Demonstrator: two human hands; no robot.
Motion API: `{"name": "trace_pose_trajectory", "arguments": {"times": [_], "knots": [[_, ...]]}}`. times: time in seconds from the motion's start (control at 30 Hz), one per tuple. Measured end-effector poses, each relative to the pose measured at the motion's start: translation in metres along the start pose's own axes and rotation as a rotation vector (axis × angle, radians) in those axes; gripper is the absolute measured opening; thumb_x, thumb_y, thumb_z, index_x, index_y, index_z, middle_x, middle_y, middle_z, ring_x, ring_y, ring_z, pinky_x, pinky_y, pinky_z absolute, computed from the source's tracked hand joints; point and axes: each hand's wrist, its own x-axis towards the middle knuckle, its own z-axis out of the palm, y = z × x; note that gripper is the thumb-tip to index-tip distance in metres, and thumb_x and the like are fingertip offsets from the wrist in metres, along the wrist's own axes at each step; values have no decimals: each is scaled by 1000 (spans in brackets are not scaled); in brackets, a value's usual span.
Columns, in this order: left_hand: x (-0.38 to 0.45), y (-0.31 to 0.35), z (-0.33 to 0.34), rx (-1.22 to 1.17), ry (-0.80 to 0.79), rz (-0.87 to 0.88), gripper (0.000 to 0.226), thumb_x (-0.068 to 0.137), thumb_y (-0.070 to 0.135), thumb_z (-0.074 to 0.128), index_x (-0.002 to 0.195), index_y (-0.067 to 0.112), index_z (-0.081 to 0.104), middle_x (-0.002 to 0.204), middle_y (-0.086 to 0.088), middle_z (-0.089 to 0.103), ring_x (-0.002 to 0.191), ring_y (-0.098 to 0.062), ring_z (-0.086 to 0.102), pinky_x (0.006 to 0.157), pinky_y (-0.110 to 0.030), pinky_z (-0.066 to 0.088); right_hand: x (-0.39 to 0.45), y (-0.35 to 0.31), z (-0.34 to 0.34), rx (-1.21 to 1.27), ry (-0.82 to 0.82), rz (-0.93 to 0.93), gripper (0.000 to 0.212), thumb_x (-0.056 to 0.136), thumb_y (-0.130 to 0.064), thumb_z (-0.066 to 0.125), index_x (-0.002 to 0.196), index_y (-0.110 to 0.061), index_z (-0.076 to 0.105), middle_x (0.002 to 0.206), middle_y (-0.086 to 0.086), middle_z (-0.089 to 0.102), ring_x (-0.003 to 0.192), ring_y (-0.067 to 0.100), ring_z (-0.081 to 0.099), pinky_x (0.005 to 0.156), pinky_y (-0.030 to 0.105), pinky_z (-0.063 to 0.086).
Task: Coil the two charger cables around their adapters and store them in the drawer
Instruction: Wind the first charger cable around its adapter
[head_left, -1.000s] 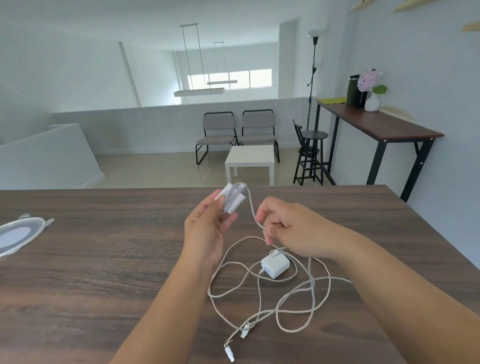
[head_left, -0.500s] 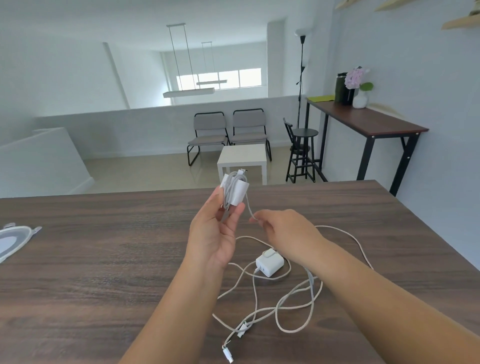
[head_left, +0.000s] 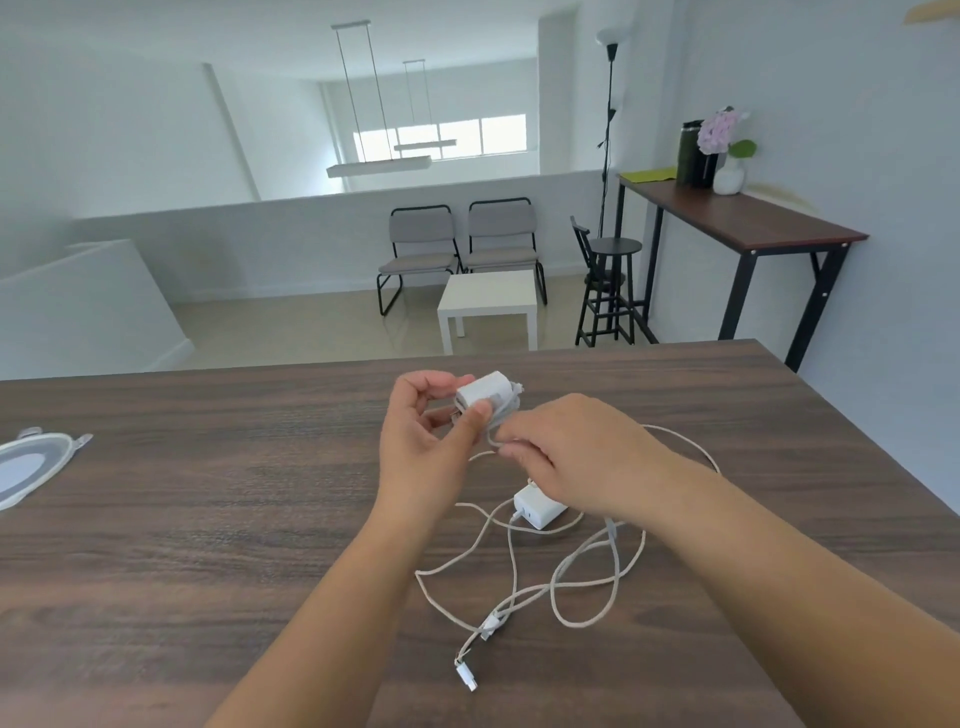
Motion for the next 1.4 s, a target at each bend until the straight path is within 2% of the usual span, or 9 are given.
{"name": "trace_pose_trajectory", "arguments": {"times": [0.13,0.27,0.43,0.67,0.8,0.97,1.2,1.27,1.4], "knots": [[-6,-1,-14,294,-156,69,30,83,14,76,95,39,65,106,17,69,97,-11,63,71,-21,53,-1,6,-9,61,10,-11,18,95,-37,50,96,-29,67,79,-8,67,70,12,53,67,32,47],[-11,-3,-20,320,-271,33,24,82,16,76,99,33,72,108,19,71,100,-10,64,77,-27,55,-3,11,-19,262,51,96,13,79,-40,74,81,-28,70,61,-17,63,63,2,57,59,25,45],[-16,-2,-25,180,-325,-46,34,68,33,86,100,33,74,111,8,72,110,-29,61,89,-50,55,-4,14,-16,519,87,187,23,68,-35,84,69,-22,65,45,-19,48,47,1,42,51,12,32],[-13,1,-22,142,-373,-20,28,67,14,85,92,22,76,103,3,75,97,-23,68,75,-36,60,1,24,-8,914,9,250,26,77,-27,79,67,-17,57,47,-11,44,42,8,29,44,20,25],[-5,-3,-20,-218,-266,-218,25,68,11,75,92,13,72,94,-5,76,82,-20,72,65,-27,60,-9,59,0,1268,-67,403,15,84,-23,68,77,-13,61,46,-6,39,36,8,24,39,22,14],[12,-1,-17,-593,-86,-415,35,73,13,68,106,4,65,87,-7,73,68,-14,71,54,-20,58,-27,87,16,1045,-87,514,18,89,-23,66,97,-7,66,48,-5,42,41,8,32,48,23,28],[36,20,-7,-822,39,-365,23,82,17,66,104,9,68,90,-3,74,73,-10,72,58,-18,58,-44,121,38,772,-79,673,8,89,-15,67,95,-18,70,72,-10,71,67,6,67,71,22,48],[38,23,-1,-803,33,-366,30,79,18,68,107,9,68,91,-3,74,74,-11,72,58,-18,58,-49,126,39,670,-127,709,20,84,-18,72,102,-24,67,89,-1,74,86,14,71,83,29,50],[33,16,15,-670,23,-414,41,72,15,72,110,5,66,93,-7,73,71,-14,70,55,-20,58,-36,105,22,550,-127,588,78,72,-47,77,137,-50,34,128,-18,53,119,10,48,105,40,36]]}}
